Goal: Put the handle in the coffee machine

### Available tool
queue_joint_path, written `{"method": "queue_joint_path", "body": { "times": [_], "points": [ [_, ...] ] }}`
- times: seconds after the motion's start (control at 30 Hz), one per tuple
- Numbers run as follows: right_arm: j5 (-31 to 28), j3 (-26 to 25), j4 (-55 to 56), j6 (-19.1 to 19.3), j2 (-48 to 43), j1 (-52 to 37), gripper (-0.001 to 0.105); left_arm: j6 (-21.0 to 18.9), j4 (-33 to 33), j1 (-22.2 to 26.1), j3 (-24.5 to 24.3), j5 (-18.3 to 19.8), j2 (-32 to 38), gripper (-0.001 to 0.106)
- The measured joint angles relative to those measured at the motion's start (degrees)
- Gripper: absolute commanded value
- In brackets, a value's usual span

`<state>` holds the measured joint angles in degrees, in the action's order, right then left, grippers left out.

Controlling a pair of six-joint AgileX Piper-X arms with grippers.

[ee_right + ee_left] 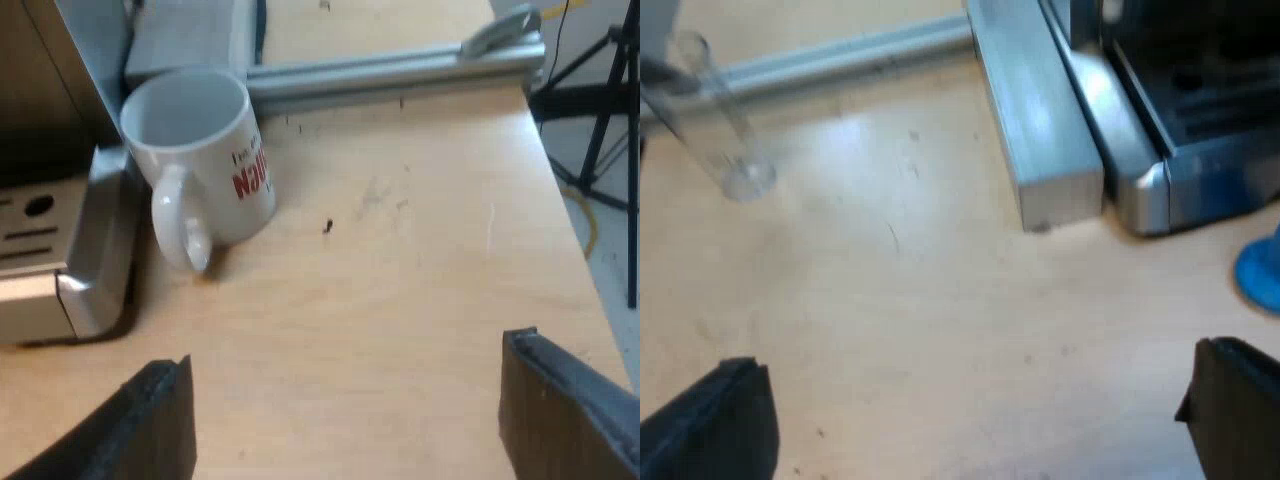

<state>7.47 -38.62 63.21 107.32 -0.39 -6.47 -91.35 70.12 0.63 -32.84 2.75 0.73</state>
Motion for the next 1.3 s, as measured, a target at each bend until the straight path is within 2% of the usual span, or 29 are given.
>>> {"method": "queue_joint_path", "body": {
  "times": [0.1, 0.4, 0.5, 0.57, 0.73, 1.3],
  "points": [
    [0.0, 2.2, 0.0, 0.0, 0.0, 0.0, 0.065, 0.0, 0.1, 0.0, 1.5, 0.0, 0.0, 0.084],
    [1.6, 6.7, 0.0, -0.1, 0.0, 0.0, 0.065, 0.0, -1.4, 0.0, 1.5, 0.0, 0.0, 0.084],
    [1.7, 7.7, -0.9, -0.2, 0.0, 0.0, 0.065, 0.2, -3.3, 0.0, 1.5, 0.0, 0.0, 0.084],
    [1.8, 8.3, -2.8, -2.1, 0.0, 0.0, 0.065, 0.2, -6.7, 0.0, 1.4, 0.1, 0.0, 0.084],
    [1.8, 8.3, -3.0, -4.6, 0.0, 0.0, 0.065, 0.2, -8.0, 0.0, 1.8, 0.1, 0.0, 0.084],
    [1.8, 8.3, -3.0, -4.9, 0.0, 0.0, 0.065, 0.3, -9.0, 0.0, 2.6, 0.1, 0.0, 0.084]
  ]
}}
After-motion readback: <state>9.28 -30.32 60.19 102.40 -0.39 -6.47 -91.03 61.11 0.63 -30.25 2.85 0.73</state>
